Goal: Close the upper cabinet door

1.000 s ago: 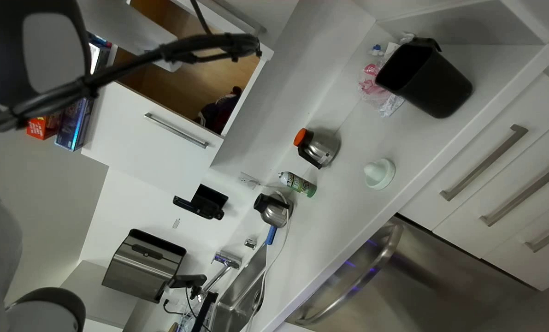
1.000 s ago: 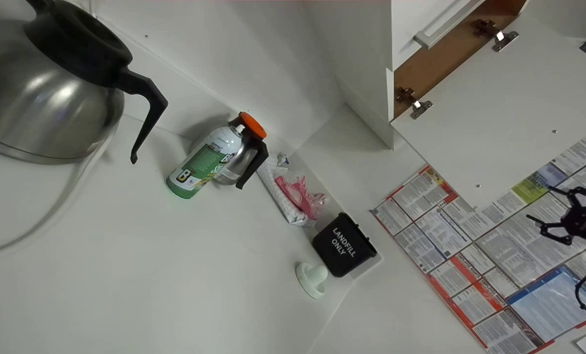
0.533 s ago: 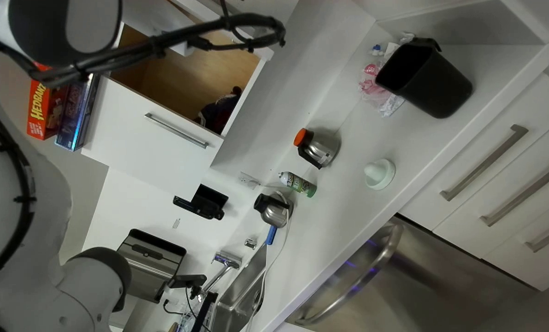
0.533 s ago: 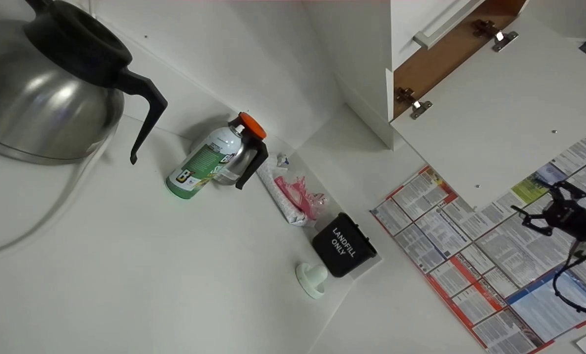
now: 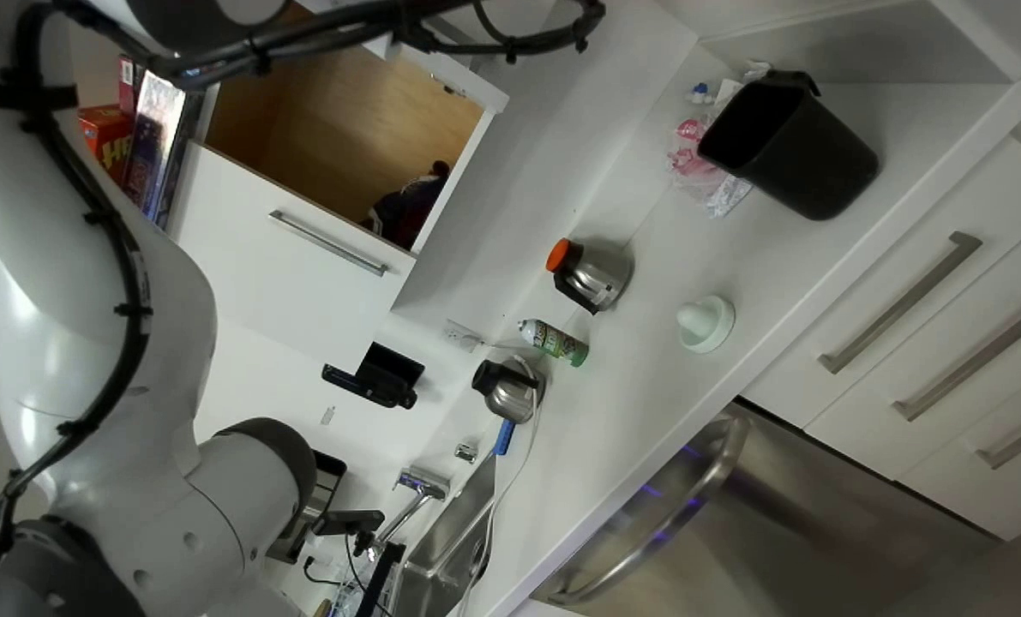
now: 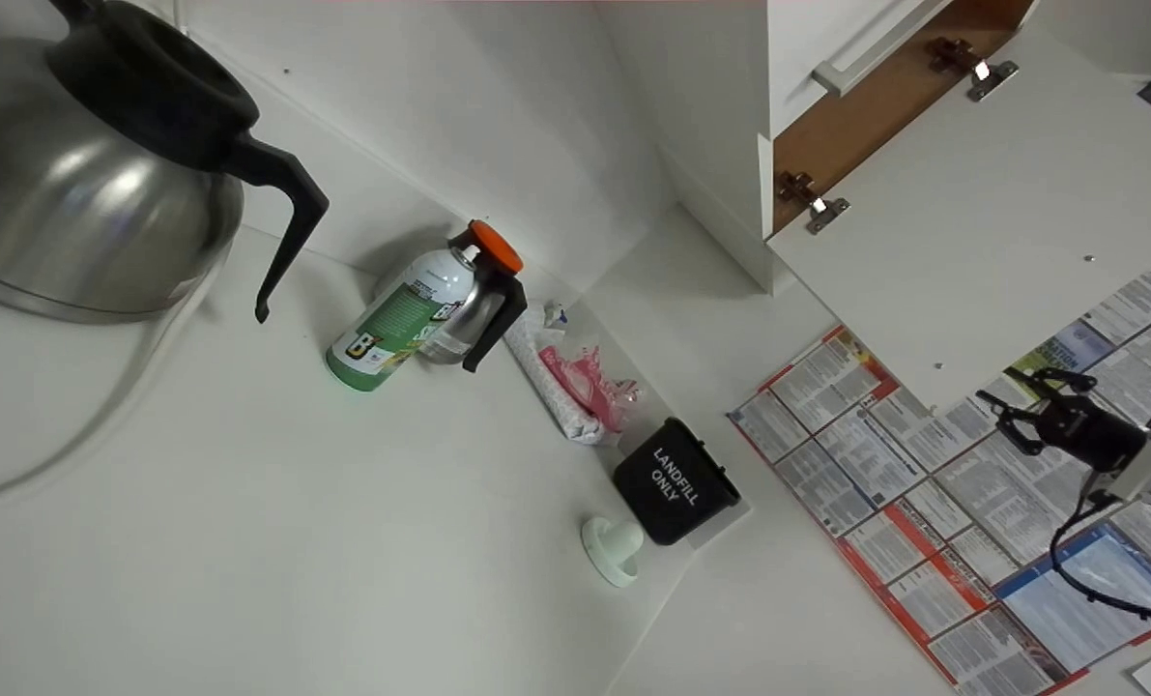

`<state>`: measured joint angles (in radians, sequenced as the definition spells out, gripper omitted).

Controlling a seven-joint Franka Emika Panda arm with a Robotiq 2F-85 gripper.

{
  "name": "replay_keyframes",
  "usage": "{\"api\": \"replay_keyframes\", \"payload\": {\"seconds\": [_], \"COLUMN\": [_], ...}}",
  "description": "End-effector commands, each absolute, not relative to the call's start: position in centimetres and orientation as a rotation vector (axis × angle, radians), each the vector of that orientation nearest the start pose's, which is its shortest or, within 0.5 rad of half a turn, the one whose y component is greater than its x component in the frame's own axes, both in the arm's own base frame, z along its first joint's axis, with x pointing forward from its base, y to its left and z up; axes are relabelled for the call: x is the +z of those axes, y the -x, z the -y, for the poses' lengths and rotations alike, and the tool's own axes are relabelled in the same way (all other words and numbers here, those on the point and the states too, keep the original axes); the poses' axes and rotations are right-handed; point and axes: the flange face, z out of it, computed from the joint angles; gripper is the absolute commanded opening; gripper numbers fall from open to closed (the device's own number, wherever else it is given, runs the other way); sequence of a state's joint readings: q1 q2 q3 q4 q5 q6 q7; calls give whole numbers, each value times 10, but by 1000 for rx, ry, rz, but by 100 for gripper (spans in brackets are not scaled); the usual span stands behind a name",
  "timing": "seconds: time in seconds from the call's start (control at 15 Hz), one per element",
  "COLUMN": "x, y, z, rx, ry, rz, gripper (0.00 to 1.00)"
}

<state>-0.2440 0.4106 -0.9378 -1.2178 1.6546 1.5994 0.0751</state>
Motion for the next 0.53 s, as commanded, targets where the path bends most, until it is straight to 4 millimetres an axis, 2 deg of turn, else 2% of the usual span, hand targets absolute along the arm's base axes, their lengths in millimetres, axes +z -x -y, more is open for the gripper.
{"api": "replay_keyframes", "payload": {"seconds": [0.0, 0.2, 0.47], "x": [703, 694, 680], "y": [-489, -504, -527], "z": [468, 454, 427], "rx": [-720, -631, -538], "ry": [1582, 1595, 1644], "rz": [-1019, -1004, -973], "gripper": [18, 0, 0]}}
